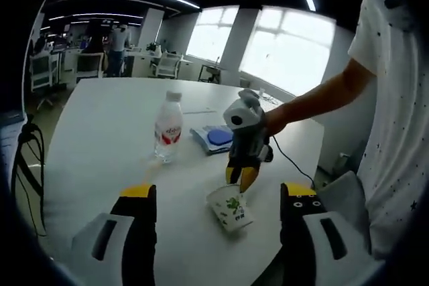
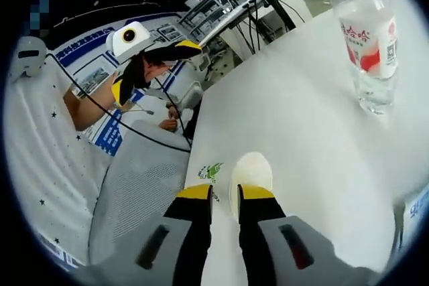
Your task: Arrange the tabletop items into an orderly group along one side of the table until the central work area is clear of visible clutter.
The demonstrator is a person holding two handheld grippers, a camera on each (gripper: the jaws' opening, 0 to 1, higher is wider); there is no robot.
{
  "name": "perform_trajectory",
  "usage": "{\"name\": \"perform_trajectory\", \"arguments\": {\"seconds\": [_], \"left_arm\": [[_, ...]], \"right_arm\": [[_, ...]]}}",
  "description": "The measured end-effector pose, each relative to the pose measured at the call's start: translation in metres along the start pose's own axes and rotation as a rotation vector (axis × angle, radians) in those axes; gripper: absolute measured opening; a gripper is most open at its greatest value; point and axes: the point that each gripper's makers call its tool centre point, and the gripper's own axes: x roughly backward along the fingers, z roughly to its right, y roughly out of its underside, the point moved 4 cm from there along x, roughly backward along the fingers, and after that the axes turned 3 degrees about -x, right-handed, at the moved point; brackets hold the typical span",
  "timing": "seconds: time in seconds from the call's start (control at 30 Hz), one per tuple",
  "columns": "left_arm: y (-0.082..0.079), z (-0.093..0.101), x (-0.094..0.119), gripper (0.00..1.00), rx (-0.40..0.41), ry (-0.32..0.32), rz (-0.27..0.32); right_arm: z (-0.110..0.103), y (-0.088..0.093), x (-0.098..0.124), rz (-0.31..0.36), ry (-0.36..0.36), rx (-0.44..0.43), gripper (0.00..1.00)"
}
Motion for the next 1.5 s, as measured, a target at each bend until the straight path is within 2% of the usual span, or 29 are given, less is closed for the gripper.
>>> {"name": "perform_trajectory", "arguments": {"seconds": [0.07,0.23,0.43,0.83,1.03,1.17,1.3,1.5], "left_arm": [[0.001,0.000,0.000,0.77,0.000,0.000,-0.005],[0.000,0.001,-0.003,0.76,0.001,0.002,-0.001],[-0.002,0.003,-0.008,0.76,-0.004,0.018,-0.004],[-0.009,0.003,-0.014,0.77,-0.014,0.042,0.015],[-0.010,0.002,-0.014,0.76,-0.022,0.043,0.022],[-0.010,0.002,-0.013,0.76,-0.023,0.047,0.027],[-0.009,0.002,-0.012,0.76,-0.019,0.044,0.033],[-0.009,0.002,-0.012,0.76,-0.019,0.045,0.039]], "right_arm": [[-0.003,0.001,0.001,-0.008,-0.019,0.000,0.04],[-0.008,0.003,0.003,-0.016,-0.034,-0.007,0.02],[-0.026,0.006,0.006,-0.017,-0.095,-0.023,0.00],[-0.047,-0.009,0.032,0.042,-0.007,0.058,0.00],[-0.053,-0.023,0.052,0.063,0.071,0.105,0.00],[-0.054,-0.035,0.070,0.065,0.152,0.151,0.00],[-0.045,-0.041,0.086,0.007,0.279,0.225,0.00],[-0.031,-0.044,0.103,-0.081,0.420,0.313,0.00]]}}
